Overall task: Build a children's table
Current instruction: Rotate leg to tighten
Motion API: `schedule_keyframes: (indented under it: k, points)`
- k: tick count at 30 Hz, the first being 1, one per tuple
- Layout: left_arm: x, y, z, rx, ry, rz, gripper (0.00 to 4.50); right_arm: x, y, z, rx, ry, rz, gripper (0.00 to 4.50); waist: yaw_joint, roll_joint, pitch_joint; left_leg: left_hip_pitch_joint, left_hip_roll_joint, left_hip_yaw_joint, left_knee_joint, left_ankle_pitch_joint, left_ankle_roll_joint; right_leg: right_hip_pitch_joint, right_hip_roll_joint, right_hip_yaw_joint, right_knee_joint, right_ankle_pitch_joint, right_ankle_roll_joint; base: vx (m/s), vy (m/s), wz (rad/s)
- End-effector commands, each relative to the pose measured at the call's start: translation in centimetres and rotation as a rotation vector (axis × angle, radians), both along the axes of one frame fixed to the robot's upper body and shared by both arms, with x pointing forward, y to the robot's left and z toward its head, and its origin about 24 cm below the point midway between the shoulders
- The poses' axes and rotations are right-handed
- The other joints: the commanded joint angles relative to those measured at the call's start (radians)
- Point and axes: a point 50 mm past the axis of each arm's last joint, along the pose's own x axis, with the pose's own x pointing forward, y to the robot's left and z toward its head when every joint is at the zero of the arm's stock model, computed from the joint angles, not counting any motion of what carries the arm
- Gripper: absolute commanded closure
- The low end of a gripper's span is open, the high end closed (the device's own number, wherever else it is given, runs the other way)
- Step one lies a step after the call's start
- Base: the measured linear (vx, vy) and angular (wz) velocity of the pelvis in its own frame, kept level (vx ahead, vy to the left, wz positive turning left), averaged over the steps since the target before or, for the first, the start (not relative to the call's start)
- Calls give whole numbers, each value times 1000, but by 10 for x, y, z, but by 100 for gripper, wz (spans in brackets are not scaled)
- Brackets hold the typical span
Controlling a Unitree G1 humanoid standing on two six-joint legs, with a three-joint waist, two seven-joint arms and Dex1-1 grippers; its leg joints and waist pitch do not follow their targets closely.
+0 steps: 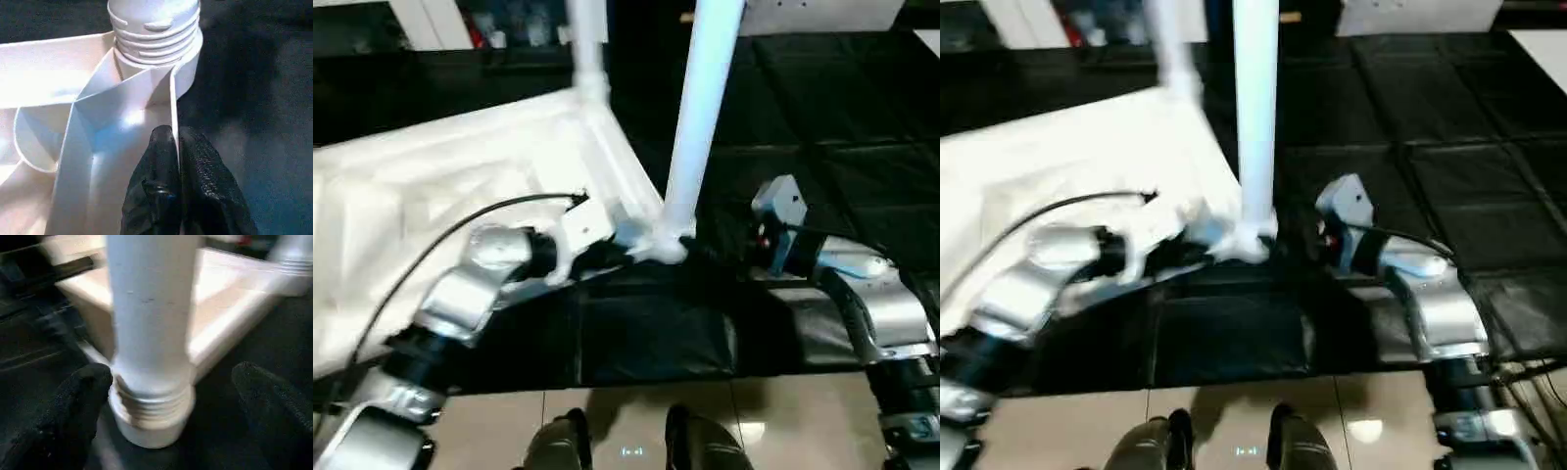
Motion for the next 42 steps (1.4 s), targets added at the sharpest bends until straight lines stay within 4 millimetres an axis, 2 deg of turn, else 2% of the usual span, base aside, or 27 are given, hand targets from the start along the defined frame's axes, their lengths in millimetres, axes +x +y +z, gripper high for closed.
schedule_keyframes:
  k: [1,2,6,9,11,24,33,35,36,37,38,39,40,41,42]
  points:
    - [-8,-1,-2,33,15,-117,450,-4,3,1,-24,12,101,11,3,-7,-88,26,65,-22,-54,-139,148,76,-88,58,-60,-247,-228,0,0,0]
    - [-8,-1,-2,33,16,-122,450,-4,3,1,-25,13,106,11,3,-10,-91,26,65,-21,-53,-135,148,77,-87,58,-59,-238,-231,0,0,0]
    - [-13,2,0,61,33,-206,450,-6,6,-1,-55,45,207,11,11,-9,-96,25,66,-18,-48,-102,160,78,-88,59,-49,-183,-253,0,0,0]
    - [-15,1,0,80,34,-252,450,-6,10,-2,-63,56,243,50,18,-10,-99,24,65,-18,-46,-93,160,78,-88,59,-47,-182,-256,0,0,0]
    - [-16,-1,0,80,36,-267,450,-6,12,-3,-65,59,256,58,20,-9,-101,25,67,-18,-46,-88,159,78,-88,58,-46,-179,-257,0,0,0]
    - [-17,-5,-2,81,40,-303,450,-8,18,-6,-68,82,318,168,25,-10,-99,27,66,-20,-47,-117,138,78,-88,58,-51,-234,-242,0,0,0]
    - [-15,-2,-3,92,44,-281,450,-11,19,-10,-65,101,330,181,25,-12,-98,26,65,-20,-45,-107,147,78,-87,57,-50,-222,-243,0,0,0]
    - [-9,-2,-3,84,48,-210,450,-14,23,-14,-42,118,314,181,25,-8,-95,26,65,-19,-46,-110,145,77,-86,58,-51,-228,-242,0,0,0]
    - [-6,-2,-3,78,47,-174,450,-15,25,-15,-32,123,302,181,25,-9,-94,27,65,-19,-47,-121,140,77,-87,58,-54,-244,-239,0,0,0]
    - [-2,-3,-2,60,49,-118,450,-14,28,-19,-19,139,248,181,27,-6,-92,28,64,-21,-48,-137,132,77,-89,57,-58,-275,-236,0,0,0]
    - [-2,-3,-2,60,49,-118,450,-14,28,-19,-19,139,248,182,25,-7,-90,29,64,-19,-50,-144,126,75,-87,58,-60,-289,-231,0,0,0]
    - [5,-5,1,33,45,-44,450,-10,33,-22,1,132,163,182,23,-9,-84,31,64,-20,-53,-174,107,74,-89,58,-67,-338,-223,0,0,0]
    - [11,-8,3,2,40,26,450,-7,39,-26,25,147,79,182,21,-10,-77,33,61,-23,-55,-211,84,72,-91,55,-75,-414,-201,0,0,0]
    - [11,-8,3,2,40,26,450,-7,39,-26,25,147,79,182,18,-10,-75,35,59,-25,-58,-228,71,72,-91,53,-80,-457,-189,0,0,0]
    - [20,-15,8,-55,26,120,450,-3,51,-29,75,131,-19,182,14,-12,-78,38,57,-28,-58,-241,52,75,-95,53,-82,-504,-166,0,0,0]
